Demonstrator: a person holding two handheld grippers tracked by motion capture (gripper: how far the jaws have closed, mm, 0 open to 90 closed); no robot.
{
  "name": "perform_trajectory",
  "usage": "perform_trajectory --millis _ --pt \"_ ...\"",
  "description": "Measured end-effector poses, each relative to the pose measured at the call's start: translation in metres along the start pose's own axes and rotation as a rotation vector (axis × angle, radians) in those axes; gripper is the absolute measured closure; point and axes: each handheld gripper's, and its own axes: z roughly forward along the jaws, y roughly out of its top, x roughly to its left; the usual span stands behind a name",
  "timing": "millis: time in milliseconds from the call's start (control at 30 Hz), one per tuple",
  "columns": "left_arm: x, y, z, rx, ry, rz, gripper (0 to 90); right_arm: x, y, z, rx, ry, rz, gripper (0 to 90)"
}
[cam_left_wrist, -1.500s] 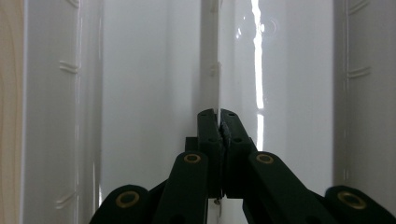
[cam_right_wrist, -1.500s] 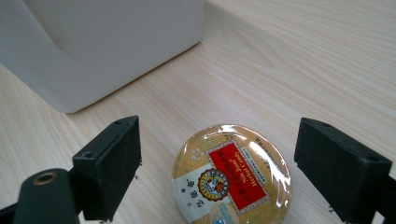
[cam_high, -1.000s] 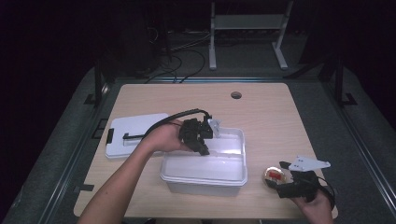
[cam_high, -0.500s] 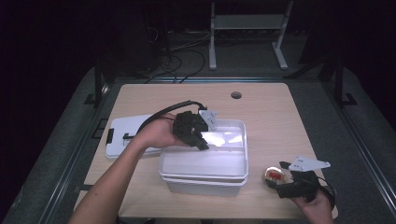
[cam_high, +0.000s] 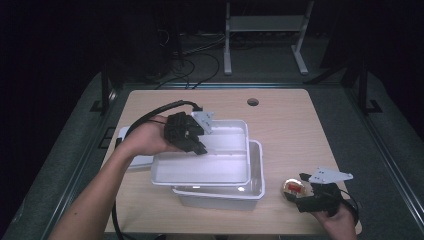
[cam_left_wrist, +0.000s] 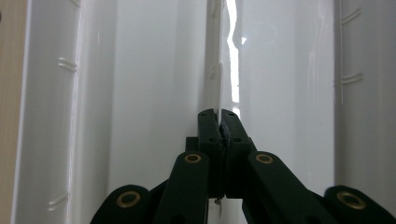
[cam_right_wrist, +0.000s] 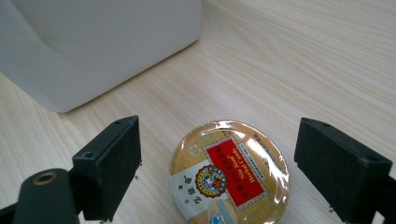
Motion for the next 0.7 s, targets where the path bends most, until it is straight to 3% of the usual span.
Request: perform_trajectory --millis 267,300,333,467,500,533,667,700 --pt "-0.003 -0.046 -0.031 -0.011 0.054 -0.075 89.3 0.000 0.000 -0.001 -0.001 -0.008 -0.002 14.2" --pt "-0.003 -0.046 -0.031 -0.011 0.054 -0.075 89.3 0.000 0.000 -0.001 -0.001 -0.008 -0.002 14.2" --pt "-0.004 -0.057 -0.037 -0.014 0.061 -0.095 89.3 -0.001 0.001 -0.001 -0.001 -0.009 0.000 14.2" --pt "-0.005 -0.074 -0.044 -0.014 0.081 -0.124 89.3 0.000 0.001 -0.001 0.001 -0.010 -0.002 14.2" --pt "-0.006 -0.085 -0.049 -0.019 0.090 -0.138 89.3 0.000 0.001 -0.001 0.000 -0.012 -0.002 14.2" --pt "-0.006 -0.085 -0.049 -0.019 0.090 -0.138 89.3 0.000 0.001 -0.001 0.000 -0.012 -0.002 14.2" --pt "-0.011 -0.113 -0.057 -0.021 0.111 -0.180 89.2 -0.001 0.001 -0.001 -0.005 -0.019 0.003 14.1" --pt "-0.011 -0.113 -0.057 -0.021 0.111 -0.180 89.3 -0.001 0.001 -0.001 -0.005 -0.019 0.003 14.1"
